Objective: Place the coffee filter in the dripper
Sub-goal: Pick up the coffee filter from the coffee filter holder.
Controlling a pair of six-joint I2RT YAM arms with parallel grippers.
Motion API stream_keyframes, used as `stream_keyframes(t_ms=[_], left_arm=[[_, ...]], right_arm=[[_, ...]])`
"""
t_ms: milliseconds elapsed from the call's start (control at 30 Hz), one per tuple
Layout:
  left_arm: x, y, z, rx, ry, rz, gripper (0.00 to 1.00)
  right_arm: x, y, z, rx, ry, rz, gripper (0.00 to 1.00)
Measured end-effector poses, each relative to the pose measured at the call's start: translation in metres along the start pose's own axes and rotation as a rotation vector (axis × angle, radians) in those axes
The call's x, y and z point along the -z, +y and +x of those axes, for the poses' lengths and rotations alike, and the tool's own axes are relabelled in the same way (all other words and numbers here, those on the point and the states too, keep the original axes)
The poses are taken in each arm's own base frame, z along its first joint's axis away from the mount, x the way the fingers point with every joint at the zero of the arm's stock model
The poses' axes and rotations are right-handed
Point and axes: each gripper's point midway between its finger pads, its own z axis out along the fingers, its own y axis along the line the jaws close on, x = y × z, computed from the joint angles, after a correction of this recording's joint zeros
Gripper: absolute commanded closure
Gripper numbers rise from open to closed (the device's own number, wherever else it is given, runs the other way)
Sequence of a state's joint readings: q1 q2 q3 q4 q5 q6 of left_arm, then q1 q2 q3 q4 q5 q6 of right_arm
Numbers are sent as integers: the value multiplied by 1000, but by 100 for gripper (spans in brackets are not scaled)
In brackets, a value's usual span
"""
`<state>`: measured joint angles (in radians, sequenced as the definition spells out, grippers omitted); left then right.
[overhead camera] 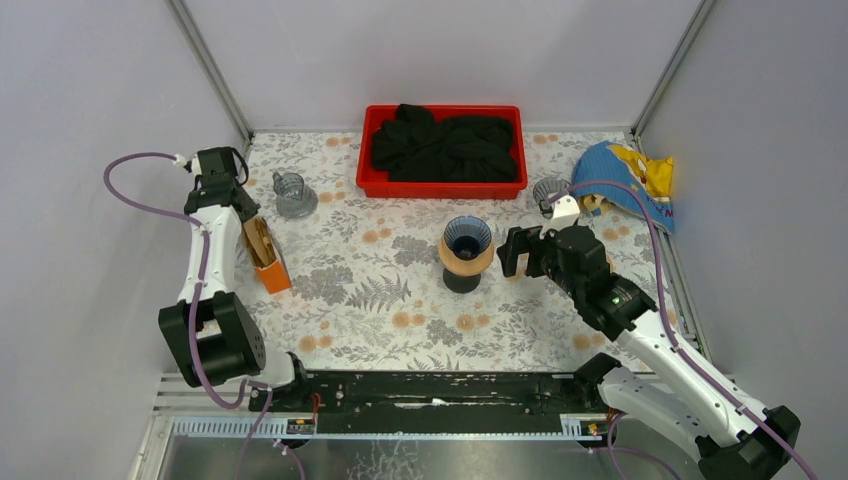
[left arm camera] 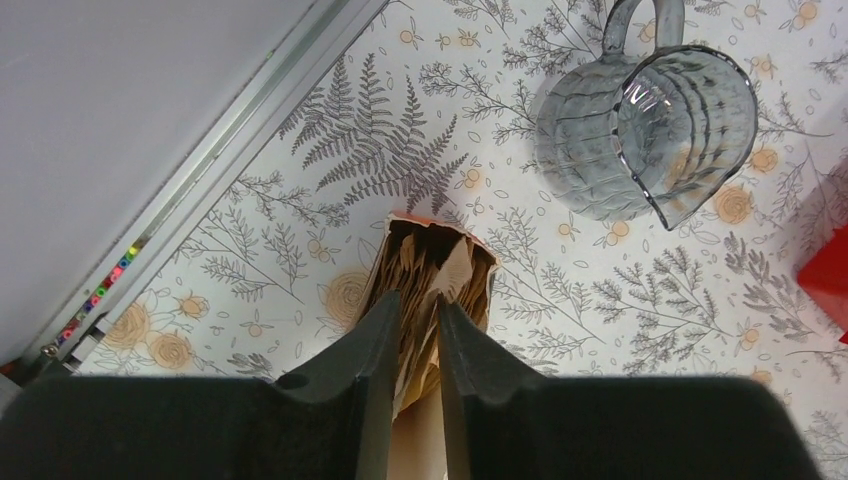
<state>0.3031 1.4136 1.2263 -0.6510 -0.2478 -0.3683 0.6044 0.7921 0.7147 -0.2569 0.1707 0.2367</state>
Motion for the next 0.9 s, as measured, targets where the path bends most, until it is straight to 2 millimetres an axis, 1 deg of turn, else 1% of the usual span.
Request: stream_keyframes(t_ms=[100, 200, 300, 400, 500, 600, 700, 800, 900], left_arm=[[0, -1, 0, 0, 1, 4, 93], [1, -1, 0, 0, 1, 6, 100], [4, -2, -1, 2, -5, 14, 100], [13, -3, -6, 7, -23, 31, 100], [28, -5, -17, 16, -55, 53, 100], [49, -9, -31, 28, -99, 98, 100], [76, -17, -44, 40, -149, 174, 100], [100, -27, -48, 49, -180, 262, 100], [120, -39, -47, 50, -188, 365, 100]], right_arm=[[0, 0, 0, 0, 0, 0, 1], [0, 0, 0, 0, 0, -1, 1], [0, 0, 1, 1, 2, -1, 1], [-2, 0, 3, 3, 15, 3, 1], [-5, -1, 7, 8, 33, 9, 1], [-5, 0, 10, 14, 54, 9, 1], [-3, 2, 5, 22, 54, -6, 1], [0, 9, -2, 29, 45, -35, 1], [2, 16, -10, 36, 32, -71, 1]])
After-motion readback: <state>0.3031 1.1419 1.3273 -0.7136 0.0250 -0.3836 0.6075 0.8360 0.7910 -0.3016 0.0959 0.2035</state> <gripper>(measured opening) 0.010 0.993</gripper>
